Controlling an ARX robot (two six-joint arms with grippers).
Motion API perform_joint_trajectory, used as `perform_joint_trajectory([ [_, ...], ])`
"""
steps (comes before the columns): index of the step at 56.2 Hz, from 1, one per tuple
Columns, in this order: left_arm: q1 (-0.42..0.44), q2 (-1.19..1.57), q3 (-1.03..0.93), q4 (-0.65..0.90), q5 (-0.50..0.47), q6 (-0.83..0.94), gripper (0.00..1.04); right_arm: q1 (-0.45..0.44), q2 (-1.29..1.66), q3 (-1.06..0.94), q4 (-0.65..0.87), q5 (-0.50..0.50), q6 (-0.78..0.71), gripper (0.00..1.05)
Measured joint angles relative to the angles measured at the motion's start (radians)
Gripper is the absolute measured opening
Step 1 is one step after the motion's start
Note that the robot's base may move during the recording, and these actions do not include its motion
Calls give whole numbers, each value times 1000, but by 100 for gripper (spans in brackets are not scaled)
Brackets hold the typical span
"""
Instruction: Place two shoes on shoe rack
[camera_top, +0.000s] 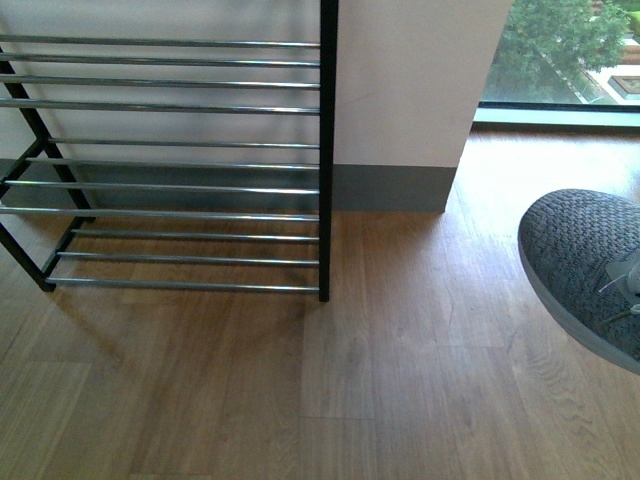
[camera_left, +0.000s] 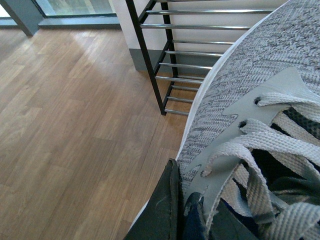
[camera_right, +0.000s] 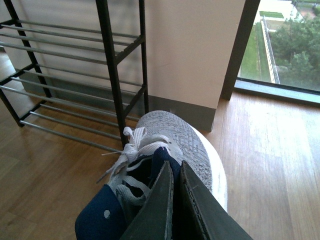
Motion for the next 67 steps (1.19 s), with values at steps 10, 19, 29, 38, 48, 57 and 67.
perform_joint_trajectory([
  [10, 0, 0, 0, 0, -11, 0, 2, 0, 0, 0, 1, 2, 0, 1],
  [19, 0, 0, 0, 0, -9, 0, 2, 0, 0, 0, 1, -5, 0, 1],
  [29, 1, -2, 0, -1, -23, 0, 2, 0, 0, 1, 2, -13, 0, 1],
  [38, 2, -2, 0, -1, -25, 0, 2, 0, 0, 1, 2, -16, 0, 1],
  [48, 1, -3, 0, -1, -15, 0, 2, 0, -2, 0, 2, -12, 0, 1],
  [57, 1, -3, 0, -1, -21, 0, 2, 0, -1, 0, 2, -5, 0, 1],
  [67, 0, -1, 0, -1, -2, 0, 2, 0, -1, 0, 2, -1, 0, 1],
])
